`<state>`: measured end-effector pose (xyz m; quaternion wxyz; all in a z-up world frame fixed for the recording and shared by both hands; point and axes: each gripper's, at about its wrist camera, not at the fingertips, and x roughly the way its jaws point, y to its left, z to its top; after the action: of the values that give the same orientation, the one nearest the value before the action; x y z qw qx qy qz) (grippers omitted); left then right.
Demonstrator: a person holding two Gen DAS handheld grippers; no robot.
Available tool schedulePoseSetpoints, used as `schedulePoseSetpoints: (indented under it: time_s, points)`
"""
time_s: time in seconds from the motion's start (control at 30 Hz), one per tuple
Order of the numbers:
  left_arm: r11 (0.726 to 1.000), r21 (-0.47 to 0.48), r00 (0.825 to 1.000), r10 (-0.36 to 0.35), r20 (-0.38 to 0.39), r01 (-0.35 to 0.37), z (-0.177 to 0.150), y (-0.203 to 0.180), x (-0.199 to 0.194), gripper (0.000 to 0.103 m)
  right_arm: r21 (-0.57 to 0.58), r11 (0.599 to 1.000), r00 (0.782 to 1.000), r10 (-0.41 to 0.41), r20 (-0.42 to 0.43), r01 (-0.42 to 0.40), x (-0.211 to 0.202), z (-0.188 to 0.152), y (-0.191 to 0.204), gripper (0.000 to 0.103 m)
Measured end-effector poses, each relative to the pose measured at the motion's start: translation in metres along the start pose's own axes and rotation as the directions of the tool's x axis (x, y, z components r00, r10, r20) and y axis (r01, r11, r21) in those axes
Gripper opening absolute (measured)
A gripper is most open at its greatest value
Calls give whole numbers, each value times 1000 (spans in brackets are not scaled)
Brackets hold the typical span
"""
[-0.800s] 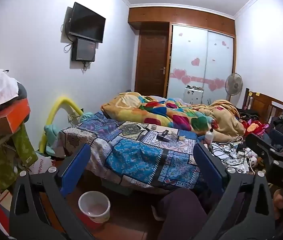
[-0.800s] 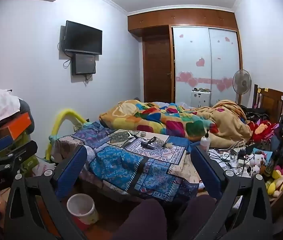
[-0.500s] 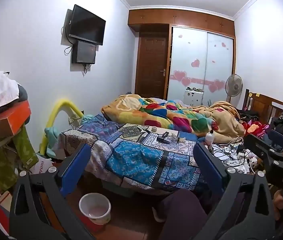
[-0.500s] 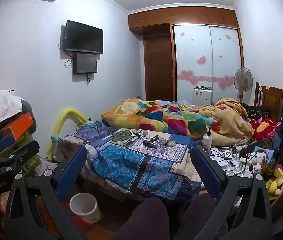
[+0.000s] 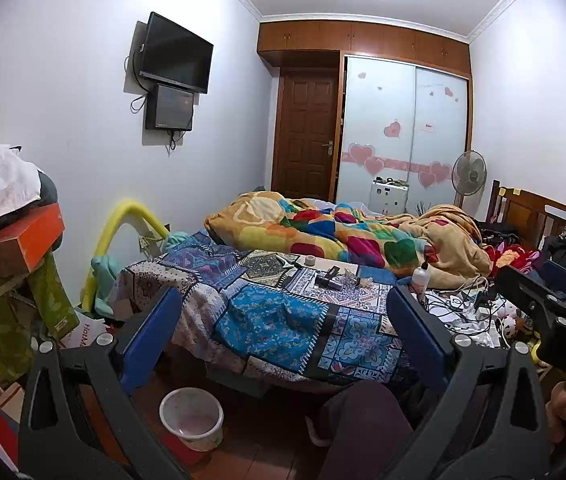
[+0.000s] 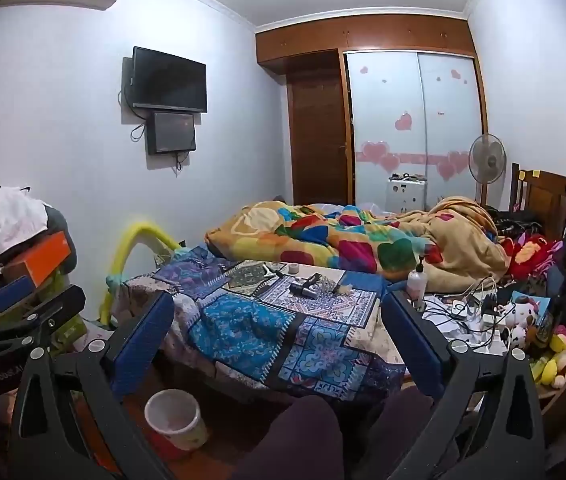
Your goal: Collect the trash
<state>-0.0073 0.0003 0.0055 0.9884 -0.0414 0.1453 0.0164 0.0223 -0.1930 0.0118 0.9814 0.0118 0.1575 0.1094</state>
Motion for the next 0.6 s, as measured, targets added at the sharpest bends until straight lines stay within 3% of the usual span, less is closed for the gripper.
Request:
schedulePoseSetpoints:
  time_s: [0.6]
  points:
    - [1000, 2, 1000, -6, 1, 6, 0, 1, -1, 103, 8, 1000, 1000, -1, 14, 1, -4, 2, -1, 103]
